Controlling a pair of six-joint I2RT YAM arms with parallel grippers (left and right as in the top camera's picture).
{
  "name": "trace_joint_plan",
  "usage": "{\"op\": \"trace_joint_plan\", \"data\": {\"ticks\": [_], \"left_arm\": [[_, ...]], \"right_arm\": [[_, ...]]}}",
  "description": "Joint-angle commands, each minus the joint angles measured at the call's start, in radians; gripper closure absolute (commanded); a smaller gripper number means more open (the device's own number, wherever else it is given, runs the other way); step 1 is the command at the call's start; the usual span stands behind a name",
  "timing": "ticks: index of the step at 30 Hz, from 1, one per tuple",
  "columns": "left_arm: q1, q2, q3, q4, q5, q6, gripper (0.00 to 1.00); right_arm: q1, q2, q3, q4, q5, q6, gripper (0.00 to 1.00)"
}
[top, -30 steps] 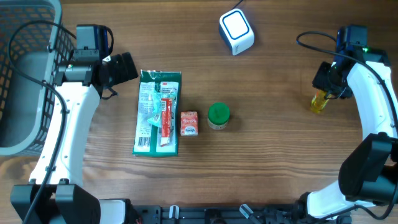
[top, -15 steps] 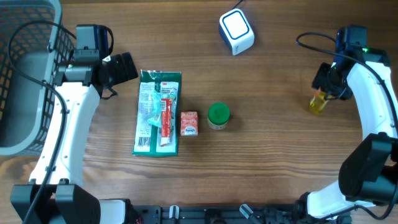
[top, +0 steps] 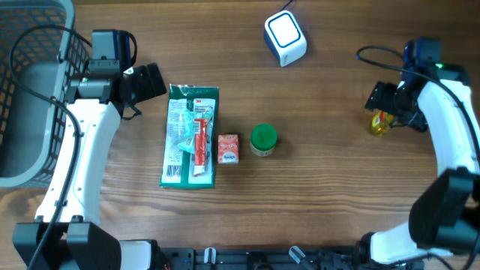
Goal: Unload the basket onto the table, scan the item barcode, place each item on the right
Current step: 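Release the bottle and move the right gripper over the green-lidded tub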
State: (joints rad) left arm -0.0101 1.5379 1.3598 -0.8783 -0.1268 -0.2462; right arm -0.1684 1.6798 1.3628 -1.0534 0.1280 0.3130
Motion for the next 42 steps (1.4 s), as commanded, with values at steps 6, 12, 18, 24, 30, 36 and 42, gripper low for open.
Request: {"op": "trace_joint_plan", "data": {"ticks": [6, 12, 18, 24, 30, 36, 42], "left_arm": [[0.006, 0.003, 0.005, 0.002, -0.005, -0.009, 0.00], [0.006, 0.003, 0.005, 0.002, -0.005, -0.009, 0.00], [0.006, 0.003, 0.005, 0.002, -0.005, -0.009, 0.00], [0.006, 0.003, 0.005, 0.002, -0.005, -0.009, 0.00], [0.006, 0.003, 0.005, 0.002, -0.005, -0.009, 0.00], [0.006, 0.003, 0.005, 0.002, -0.005, -0.009, 0.00], [0.006, 0.003, 0.005, 0.002, -0.005, -0.009, 0.00]], "right_arm": [[0.003, -0.227, 0.167, -0.045, -0.286, -0.056, 0.00], [0.054, -0.290, 0.167, -0.042, -0.542, -0.103, 0.00], [0.204, -0.288, 0.167, -0.027, -0.587, -0.104, 0.01], [0.397, -0.285, 0.167, -0.037, -0.566, -0.102, 0.02], [0.588, -0.247, 0.152, -0.045, -0.410, 0.013, 0.02], [0.722, -0.188, 0.085, -0.039, -0.269, 0.125, 0.02], [0.795, -0.068, 0.029, -0.010, -0.228, 0.131, 0.00]]}}
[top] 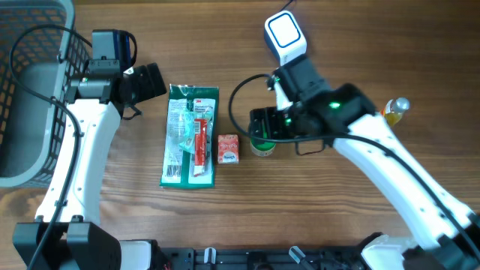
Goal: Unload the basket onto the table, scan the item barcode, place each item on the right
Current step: 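Release the bottle and move the right gripper over the green-lidded tub, then lower the right gripper and grasp the green lid of the tub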
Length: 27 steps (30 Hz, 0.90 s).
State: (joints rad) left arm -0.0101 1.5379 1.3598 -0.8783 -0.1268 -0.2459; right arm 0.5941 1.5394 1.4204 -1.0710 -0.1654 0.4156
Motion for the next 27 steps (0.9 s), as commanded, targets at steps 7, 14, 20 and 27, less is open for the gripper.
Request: {"op": "trace_joint_plan", "data": {"ticks": [7, 14, 20, 27], "left_arm": [[0.006, 0.003, 0.005, 0.002, -0.005, -0.009, 0.00], [0.006, 0.003, 0.005, 0.002, -0.005, -0.009, 0.00], [0.006, 0.003, 0.005, 0.002, -0.005, -0.009, 0.00], [0.006, 0.003, 0.005, 0.002, -0.005, -0.009, 0.00]], "right_arm": [[0.071, 0.238, -0.029, 0.048, 0.134, 0.029, 0.00], [0.071, 0.305, -0.029, 0.065, 0.171, 0.029, 0.00], [0.071, 0.305, -0.032, 0.076, 0.177, 0.029, 0.00], [0.070, 0.305, -0.081, 0.135, 0.176, 0.032, 0.00]]}}
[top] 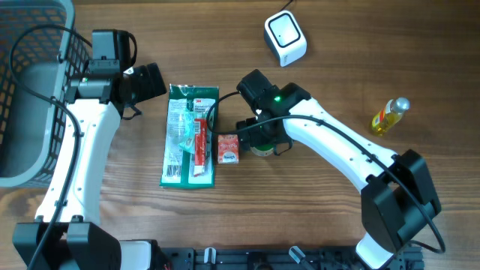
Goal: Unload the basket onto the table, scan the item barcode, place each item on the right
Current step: 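Lower the right gripper and grasp the green lid of the tub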
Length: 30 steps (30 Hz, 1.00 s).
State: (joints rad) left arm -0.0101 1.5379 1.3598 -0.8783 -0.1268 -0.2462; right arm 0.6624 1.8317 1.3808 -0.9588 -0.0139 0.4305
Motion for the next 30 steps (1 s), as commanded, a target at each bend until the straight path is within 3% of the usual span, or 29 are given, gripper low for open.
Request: {"op": "trace_joint_plan", "data": {"ticks": [1, 6, 12, 15, 30], "left_arm": [[0.006, 0.003, 0.005, 0.002, -0.005, -0.009, 0.00], [0.006, 0.003, 0.005, 0.002, -0.005, -0.009, 0.00], [0.006, 0.003, 0.005, 0.002, -0.005, -0.009, 0.00], [0.006, 0.003, 0.005, 0.002, -0.005, -0.009, 0.00], [0.006, 0.003, 0.005, 0.002, -0.005, -0.009, 0.00]], "right_arm": [[0.002, 0.013, -0.053, 0.034, 0.025, 0.018, 0.00], [0.002, 0.013, -0.067, 0.050, 0.025, 0.018, 0.00], [0.001, 0.013, -0.067, 0.051, 0.062, 0.018, 0.20], [0.001, 0.013, -0.067, 0.050, 0.095, 0.018, 0.24], [-0.006, 0.013, -0.067, 0.011, 0.190, 0.093, 0.27]]}}
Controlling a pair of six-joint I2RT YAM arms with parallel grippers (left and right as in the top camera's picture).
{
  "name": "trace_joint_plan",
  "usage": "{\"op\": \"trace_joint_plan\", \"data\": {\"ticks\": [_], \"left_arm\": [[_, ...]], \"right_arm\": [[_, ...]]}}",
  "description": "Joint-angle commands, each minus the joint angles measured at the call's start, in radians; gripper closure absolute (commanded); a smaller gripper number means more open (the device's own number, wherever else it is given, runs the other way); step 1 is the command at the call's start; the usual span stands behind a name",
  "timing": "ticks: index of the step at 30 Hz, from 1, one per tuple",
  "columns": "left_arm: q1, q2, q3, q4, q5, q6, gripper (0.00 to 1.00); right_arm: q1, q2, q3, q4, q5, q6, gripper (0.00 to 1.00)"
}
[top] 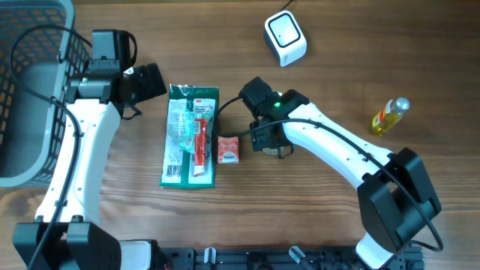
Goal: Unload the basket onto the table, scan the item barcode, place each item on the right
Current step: 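Lower the right gripper and grasp the green lid of the tub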
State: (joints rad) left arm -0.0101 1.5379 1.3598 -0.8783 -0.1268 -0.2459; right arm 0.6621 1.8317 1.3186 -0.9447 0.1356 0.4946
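My right gripper [264, 139] is low over the middle of the table, on the spot just right of the small red box [228, 148]. It covers whatever lies under it, and its jaws do not show from above. The white scanner [285, 37] stands at the back of the table, apart from the arm. A green flat package [191, 135] lies left of the red box. My left gripper [150, 79] hovers beside the package's top left corner with nothing seen in it.
A grey wire basket [22, 150] fills the far left edge. A small yellow bottle [390, 116] stands at the right. The right arm [337, 150] stretches diagonally from the front right corner across the table's middle.
The right gripper has shifted slightly right over the green-lidded jar. The jar's lid, partly showing before, is now hidden under it. The left arm and the other items have not moved.
The right gripper was first at the far right edge against the yellow bottle. Then the bottle stood alone and the arm reached in beside the green-lidded jar at the centre. It then sat over the jar, and now covers it.
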Motion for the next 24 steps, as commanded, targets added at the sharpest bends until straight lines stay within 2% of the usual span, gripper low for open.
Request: {"op": "trace_joint_plan", "data": {"ticks": [1, 11, 24], "left_arm": [[0.006, 0.003, 0.005, 0.002, -0.005, -0.009, 0.00], [0.006, 0.003, 0.005, 0.002, -0.005, -0.009, 0.00], [0.006, 0.003, 0.005, 0.002, -0.005, -0.009, 0.00]], "right_arm": [[-0.005, 0.013, -0.005, -0.003, 0.040, 0.029, 0.23], [-0.005, 0.013, -0.005, -0.002, 0.040, 0.032, 0.00], [-0.045, 0.018, -0.005, 0.006, -0.029, 0.029, 0.00]]}}
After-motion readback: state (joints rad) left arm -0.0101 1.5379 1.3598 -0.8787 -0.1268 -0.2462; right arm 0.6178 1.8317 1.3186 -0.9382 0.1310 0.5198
